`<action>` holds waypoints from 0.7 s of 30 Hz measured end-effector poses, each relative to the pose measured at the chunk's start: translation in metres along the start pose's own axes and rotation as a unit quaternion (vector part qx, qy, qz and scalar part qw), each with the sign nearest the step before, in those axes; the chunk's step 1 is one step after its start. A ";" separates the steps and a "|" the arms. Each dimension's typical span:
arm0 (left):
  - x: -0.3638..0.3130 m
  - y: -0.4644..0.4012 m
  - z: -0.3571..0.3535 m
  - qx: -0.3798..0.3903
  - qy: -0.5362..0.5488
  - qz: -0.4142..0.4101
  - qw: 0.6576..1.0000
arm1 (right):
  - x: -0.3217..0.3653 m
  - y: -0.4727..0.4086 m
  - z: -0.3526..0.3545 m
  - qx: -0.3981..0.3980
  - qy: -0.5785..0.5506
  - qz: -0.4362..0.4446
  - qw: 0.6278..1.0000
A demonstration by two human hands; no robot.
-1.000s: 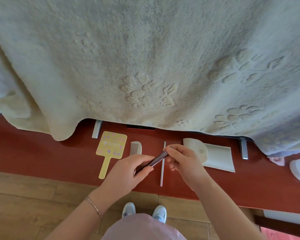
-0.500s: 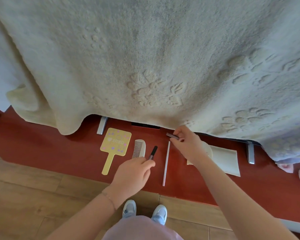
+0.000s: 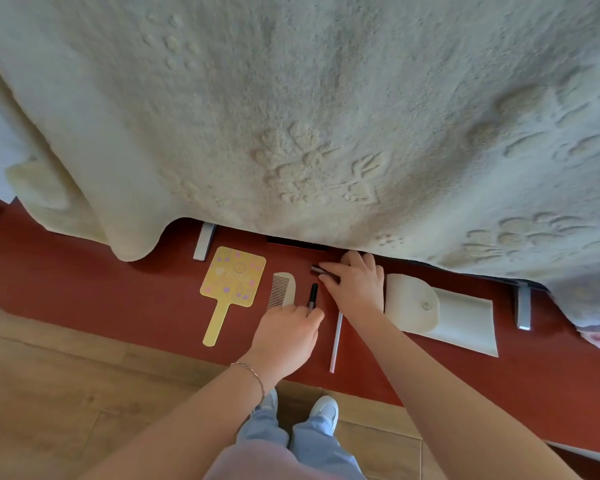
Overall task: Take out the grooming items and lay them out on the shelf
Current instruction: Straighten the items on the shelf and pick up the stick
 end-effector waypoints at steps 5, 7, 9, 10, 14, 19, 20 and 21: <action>-0.001 -0.003 -0.001 0.019 -0.002 0.005 1.000 | 0.002 -0.001 -0.008 0.002 0.019 0.000 1.000; -0.001 -0.004 -0.003 0.029 0.002 0.009 1.000 | 0.000 -0.001 -0.009 0.009 0.018 0.007 1.000; 0.001 -0.005 -0.004 0.038 0.005 0.018 0.999 | -0.001 0.001 -0.009 0.011 0.019 0.018 1.000; 0.001 -0.004 -0.004 0.043 0.003 0.025 0.999 | 0.000 0.003 -0.008 0.013 0.021 0.026 0.999; -0.001 -0.004 -0.003 0.044 0.015 0.027 0.999 | -0.001 0.016 0.012 -0.060 -0.021 0.015 0.998; 0.000 -0.002 -0.004 0.029 0.027 0.020 0.999 | -0.010 0.029 0.007 0.107 -0.043 -0.119 0.986; 0.001 -0.002 -0.005 0.031 0.029 0.019 0.999 | -0.009 0.031 0.005 0.137 -0.022 -0.125 0.982; 0.001 -0.001 -0.006 0.033 0.032 0.017 0.999 | -0.008 0.032 0.003 0.151 -0.004 -0.127 0.980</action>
Point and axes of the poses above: each hand's wrist, its own y-axis away from the middle knuckle, its own z-axis out of the back of the hand, x = y × z, the point moved 5 cm from there along -y, towards the middle knuckle, and after that the axes turned 8 degrees about z, right-handed, at the moved point
